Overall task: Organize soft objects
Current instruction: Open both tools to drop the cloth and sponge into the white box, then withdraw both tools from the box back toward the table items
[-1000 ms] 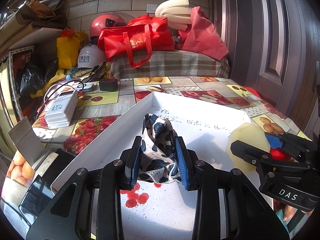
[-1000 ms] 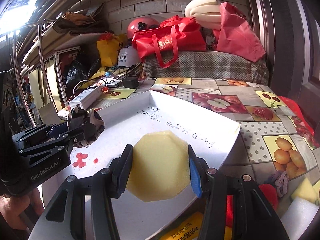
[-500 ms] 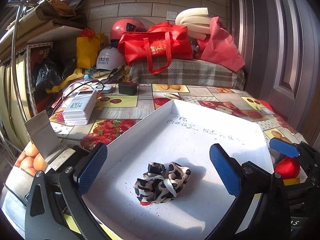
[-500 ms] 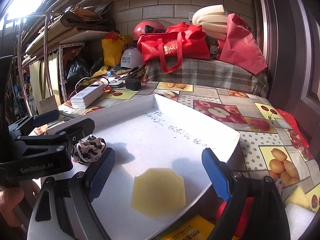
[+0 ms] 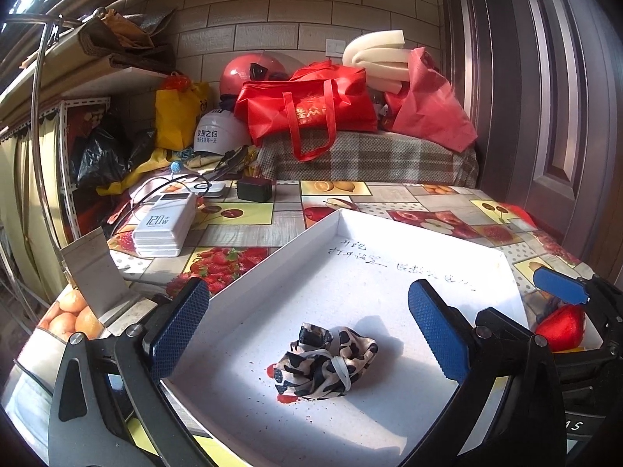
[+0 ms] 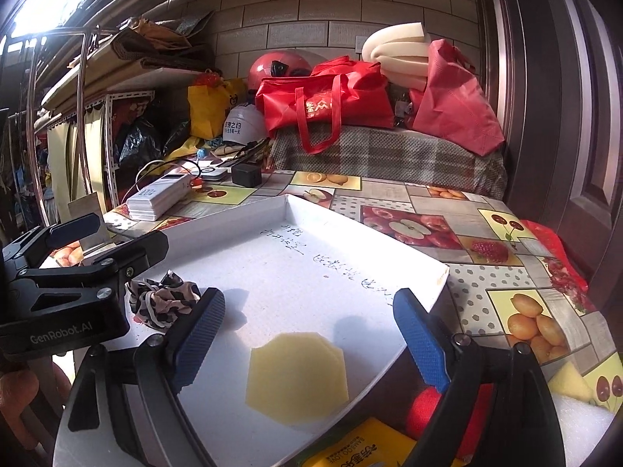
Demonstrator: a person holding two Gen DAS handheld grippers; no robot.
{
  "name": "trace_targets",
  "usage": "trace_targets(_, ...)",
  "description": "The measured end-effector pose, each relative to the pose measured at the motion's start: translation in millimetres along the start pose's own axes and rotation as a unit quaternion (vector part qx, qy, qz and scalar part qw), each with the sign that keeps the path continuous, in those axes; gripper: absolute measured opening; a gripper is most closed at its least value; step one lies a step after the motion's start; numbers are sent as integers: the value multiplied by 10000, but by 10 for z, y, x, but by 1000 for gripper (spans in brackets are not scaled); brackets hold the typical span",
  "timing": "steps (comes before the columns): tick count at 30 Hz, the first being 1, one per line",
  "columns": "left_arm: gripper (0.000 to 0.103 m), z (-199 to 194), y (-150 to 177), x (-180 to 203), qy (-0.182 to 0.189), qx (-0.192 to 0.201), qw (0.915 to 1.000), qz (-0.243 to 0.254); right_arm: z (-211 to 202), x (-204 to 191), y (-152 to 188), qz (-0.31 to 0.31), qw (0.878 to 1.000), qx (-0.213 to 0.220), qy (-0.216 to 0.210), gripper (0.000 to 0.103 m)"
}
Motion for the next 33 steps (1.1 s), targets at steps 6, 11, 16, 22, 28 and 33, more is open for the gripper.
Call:
trace_targets(6, 103, -109, 6, 37, -132, 260, 9995, 92, -114, 73, 7, 197, 9993, 299, 78, 89)
trace_targets(11, 103, -149, 24, 45, -117, 287, 9995, 54, -210, 100, 0, 279, 9980, 558, 107, 89)
trace_targets(16, 103, -201, 54, 94, -75, 307, 9994, 114, -284, 115, 4, 334, 9965, 768, 54, 89)
trace_targets(22, 103, -255, 93, 116, -4, 312, 9995, 96, -322, 144, 31, 366, 9965, 751, 41, 103)
trace_targets(28, 103, -326, 141, 179, 118, 332, 9993, 139, -374, 185, 77, 382, 9967, 713, 51, 103)
trace_targets(33, 103, -384, 169, 220, 192, 375, 9989, 180, -421, 257, 143, 448, 9969, 647, 61, 103)
Point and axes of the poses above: each gripper's, at about its wrist camera, not at the fingertips, and z roughly the way its jaws point, x to its right, y to its underside, the point moved 5 cm from there along z, roughly the way its jaws point, and after that the axes turned 10 degrees about -x, right-handed, at the moved point
